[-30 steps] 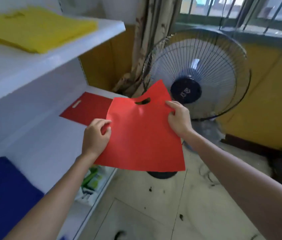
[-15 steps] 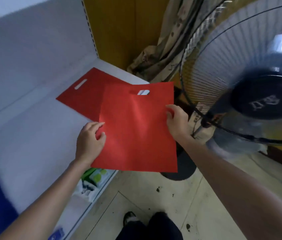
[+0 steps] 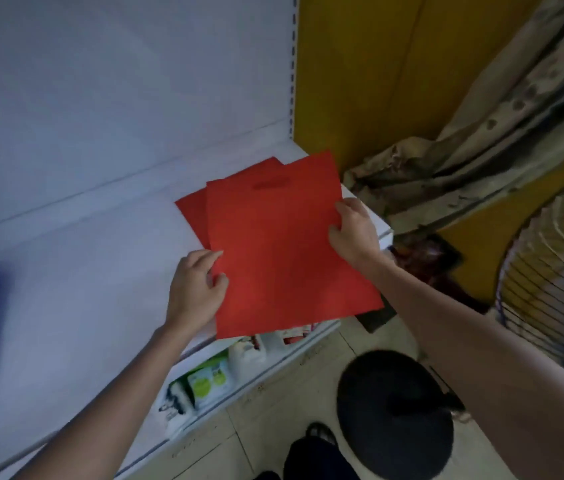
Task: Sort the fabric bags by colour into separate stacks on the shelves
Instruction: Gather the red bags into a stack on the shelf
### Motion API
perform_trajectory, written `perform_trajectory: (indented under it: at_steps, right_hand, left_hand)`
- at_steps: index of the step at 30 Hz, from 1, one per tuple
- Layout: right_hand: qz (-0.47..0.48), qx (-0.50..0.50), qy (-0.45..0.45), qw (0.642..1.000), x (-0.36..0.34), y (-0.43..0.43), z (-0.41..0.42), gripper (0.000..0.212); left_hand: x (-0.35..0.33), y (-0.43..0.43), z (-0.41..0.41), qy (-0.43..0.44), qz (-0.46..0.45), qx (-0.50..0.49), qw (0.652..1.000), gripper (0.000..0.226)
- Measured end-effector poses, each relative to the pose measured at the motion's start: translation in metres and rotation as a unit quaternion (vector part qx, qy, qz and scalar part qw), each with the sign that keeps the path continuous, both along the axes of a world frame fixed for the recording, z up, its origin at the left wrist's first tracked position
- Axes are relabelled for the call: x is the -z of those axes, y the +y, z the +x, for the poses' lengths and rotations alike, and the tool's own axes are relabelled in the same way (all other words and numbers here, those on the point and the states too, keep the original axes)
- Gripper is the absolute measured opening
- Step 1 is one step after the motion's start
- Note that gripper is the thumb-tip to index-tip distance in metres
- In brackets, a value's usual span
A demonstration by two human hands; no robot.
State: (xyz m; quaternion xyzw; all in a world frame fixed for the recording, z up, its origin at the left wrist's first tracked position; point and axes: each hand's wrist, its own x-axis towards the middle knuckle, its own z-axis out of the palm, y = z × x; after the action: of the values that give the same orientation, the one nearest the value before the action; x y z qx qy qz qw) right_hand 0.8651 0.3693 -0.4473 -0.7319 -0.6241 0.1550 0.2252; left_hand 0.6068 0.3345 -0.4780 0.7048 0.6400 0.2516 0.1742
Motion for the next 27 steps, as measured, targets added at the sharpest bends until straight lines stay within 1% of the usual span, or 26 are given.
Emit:
perform_trajectory:
  at_steps: [3,5,8,10,12,13,15,17,18,22,25,27]
  right_hand:
    - [-0.026,-0.076,-0.063,0.995,0.012,0.037,-0.012,0.064]
    - [-0.048,-0.098,-0.109,0.988,0.020,0.056,-0.018,0.070]
    - [-0.090,-0.096,-0.197,0.972,0.034,0.071,-0.022,0.063]
    - [-0.124,-0.068,-0.245,0.959,0.035,0.077,-0.022,0.056]
    - [-0.125,-0.042,-0.266,0.955,0.032,0.079,-0.022,0.051]
    - [-0.105,-0.036,-0.270,0.956,0.030,0.078,-0.022,0.049]
    - [-0.041,-0.055,-0.251,0.966,0.024,0.071,-0.027,0.046]
    - [0.016,-0.109,-0.201,0.974,0.015,0.058,-0.041,0.046]
    - [0.030,-0.139,-0.174,0.974,0.007,0.050,-0.052,0.047]
    - [0.039,-0.239,-0.076,0.967,-0.035,0.023,-0.111,0.047]
    - [0.038,-0.317,-0.044,0.947,-0.068,-0.014,-0.168,0.044]
    - [0.039,-0.372,-0.024,0.927,-0.087,-0.044,-0.205,0.043]
  left_hand:
    - [0.008,0.011,-0.005,0.011,0.007,-0.019,1.000,0.042]
    - [0.013,0.020,-0.006,0.035,0.004,-0.031,0.999,0.044]
    - [0.020,0.030,-0.008,0.115,-0.043,-0.036,0.992,0.054]
    - [0.019,0.033,-0.006,0.159,-0.065,-0.049,0.984,0.052]
    - [0.015,0.033,0.000,0.181,-0.080,-0.061,0.978,0.051]
    - [0.012,0.031,0.002,0.182,-0.090,-0.066,0.977,0.052]
    - [0.004,0.024,0.003,0.170,-0.106,-0.073,0.977,0.055]
    - [-0.007,0.009,-0.004,0.142,-0.111,-0.086,0.980,0.052]
    - [-0.015,-0.002,-0.011,0.130,-0.110,-0.098,0.981,0.050]
    - [-0.059,-0.053,-0.054,0.087,-0.097,-0.191,0.973,0.042]
    - [-0.095,-0.112,-0.097,0.069,-0.099,-0.284,0.951,0.034]
    - [-0.117,-0.156,-0.124,0.074,-0.094,-0.326,0.938,0.031]
